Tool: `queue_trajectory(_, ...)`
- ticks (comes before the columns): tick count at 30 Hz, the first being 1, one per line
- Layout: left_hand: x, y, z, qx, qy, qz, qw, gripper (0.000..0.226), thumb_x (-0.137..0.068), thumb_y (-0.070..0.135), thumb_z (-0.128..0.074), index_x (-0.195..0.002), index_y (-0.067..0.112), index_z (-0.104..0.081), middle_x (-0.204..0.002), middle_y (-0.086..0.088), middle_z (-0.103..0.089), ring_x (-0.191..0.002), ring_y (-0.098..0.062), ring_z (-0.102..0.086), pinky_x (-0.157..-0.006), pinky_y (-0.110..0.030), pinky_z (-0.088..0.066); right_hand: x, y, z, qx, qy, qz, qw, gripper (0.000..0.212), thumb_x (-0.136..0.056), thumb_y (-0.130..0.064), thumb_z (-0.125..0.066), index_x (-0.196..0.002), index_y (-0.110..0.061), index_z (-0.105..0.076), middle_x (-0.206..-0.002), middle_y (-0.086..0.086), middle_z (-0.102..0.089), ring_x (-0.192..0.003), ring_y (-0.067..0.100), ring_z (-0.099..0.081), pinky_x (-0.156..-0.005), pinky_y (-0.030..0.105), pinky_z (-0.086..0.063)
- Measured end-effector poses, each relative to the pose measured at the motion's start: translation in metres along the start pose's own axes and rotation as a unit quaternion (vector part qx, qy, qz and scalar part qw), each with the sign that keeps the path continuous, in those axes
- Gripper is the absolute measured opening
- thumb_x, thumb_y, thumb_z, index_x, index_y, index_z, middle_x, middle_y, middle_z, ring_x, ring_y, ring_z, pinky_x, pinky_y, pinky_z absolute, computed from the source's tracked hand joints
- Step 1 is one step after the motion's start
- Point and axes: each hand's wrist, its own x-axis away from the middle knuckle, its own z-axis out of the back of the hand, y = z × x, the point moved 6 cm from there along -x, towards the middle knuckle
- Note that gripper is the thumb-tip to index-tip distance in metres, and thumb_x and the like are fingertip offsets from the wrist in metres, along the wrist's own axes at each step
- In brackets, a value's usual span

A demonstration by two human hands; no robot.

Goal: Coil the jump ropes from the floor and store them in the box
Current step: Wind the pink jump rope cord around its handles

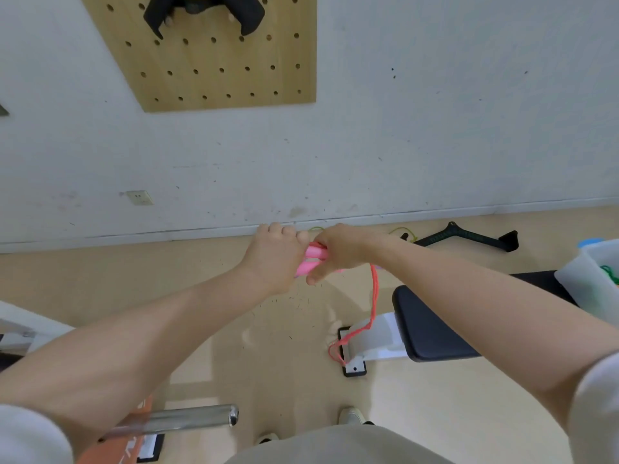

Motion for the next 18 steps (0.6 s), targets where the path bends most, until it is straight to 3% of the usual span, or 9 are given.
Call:
queue_trajectory(3, 0.006, -0.001, -0.005, 0.143, -0.13, 0.019, 0.981, 0.033, -0.083, 0.017, -0.052, -0.114, 0.009, -0.047, -0.077, 0.003, -0.046, -0.059, -0.014, -0.046, -0.055, -0.026, -0.036, -0.002, -0.007, -0.006, 0.068, 0.035, 0.026, 0.997, 0.036, -0.073, -0.055, -0.067, -0.062, -0.032, -0.042, -0.059, -0.01, -0.046, -0.058, 0.011, -0.046, -0.05, 0.025, -0.031)
queue_trajectory(5, 0.006, -0.002, -0.01, 0.157, -0.146, 0.018, 0.977, 0.026, -0.084, 0.016, -0.05, -0.108, 0.007, -0.05, -0.069, 0.003, -0.033, -0.051, -0.009, -0.035, -0.053, -0.026, -0.036, -0.004, -0.009, -0.011, 0.077, 0.036, 0.035, 0.996, 0.035, -0.075, -0.058, -0.064, -0.063, -0.032, -0.043, -0.058, -0.009, -0.046, -0.057, 0.01, -0.045, -0.051, 0.025, -0.031)
queue_trajectory(8, 0.001, -0.007, -0.02, 0.128, -0.107, 0.029, 0.986, 0.024, -0.085, 0.022, -0.052, -0.105, 0.01, -0.054, -0.068, 0.005, -0.034, -0.061, -0.017, -0.045, -0.057, -0.026, -0.037, -0.006, -0.01, -0.012, 0.087, 0.014, 0.035, 0.995, 0.033, -0.078, -0.06, -0.059, -0.07, -0.031, -0.046, -0.062, -0.01, -0.047, -0.06, 0.01, -0.046, -0.051, 0.025, -0.03)
queue_trajectory(11, -0.004, -0.006, -0.025, 0.057, -0.07, 0.043, 0.995, 0.029, -0.076, 0.016, -0.056, -0.104, 0.018, -0.056, -0.068, 0.007, -0.043, -0.065, -0.017, -0.05, -0.051, -0.021, -0.032, -0.008, -0.011, -0.004, 0.119, -0.003, 0.026, 0.993, 0.041, -0.083, -0.061, -0.051, -0.082, -0.021, -0.058, -0.077, -0.004, -0.054, -0.071, 0.016, -0.052, -0.054, 0.026, -0.032)
queue_trajectory(15, -0.015, -0.01, -0.022, -0.001, -0.081, 0.092, 0.992, 0.027, -0.079, 0.014, -0.055, -0.106, 0.017, -0.051, -0.083, 0.005, -0.052, -0.087, -0.02, -0.056, -0.072, -0.024, -0.038, -0.018, -0.03, 0.017, 0.226, 0.069, -0.018, 0.971, 0.021, -0.091, -0.015, -0.05, -0.108, -0.007, -0.06, -0.106, 0.008, -0.055, -0.088, 0.024, -0.054, -0.064, 0.027, -0.038)
queue_trajectory(18, -0.017, -0.033, -0.031, 0.084, -0.12, 0.132, 0.98, 0.019, -0.074, 0.012, -0.052, -0.092, 0.018, -0.056, -0.071, 0.005, -0.048, -0.075, -0.018, -0.056, -0.067, -0.021, -0.047, -0.022, -0.044, 0.011, 0.133, 0.081, -0.043, 0.987, 0.017, -0.095, -0.008, -0.044, -0.103, -0.006, -0.059, -0.096, 0.007, -0.055, -0.087, 0.026, -0.051, -0.067, 0.027, -0.038)
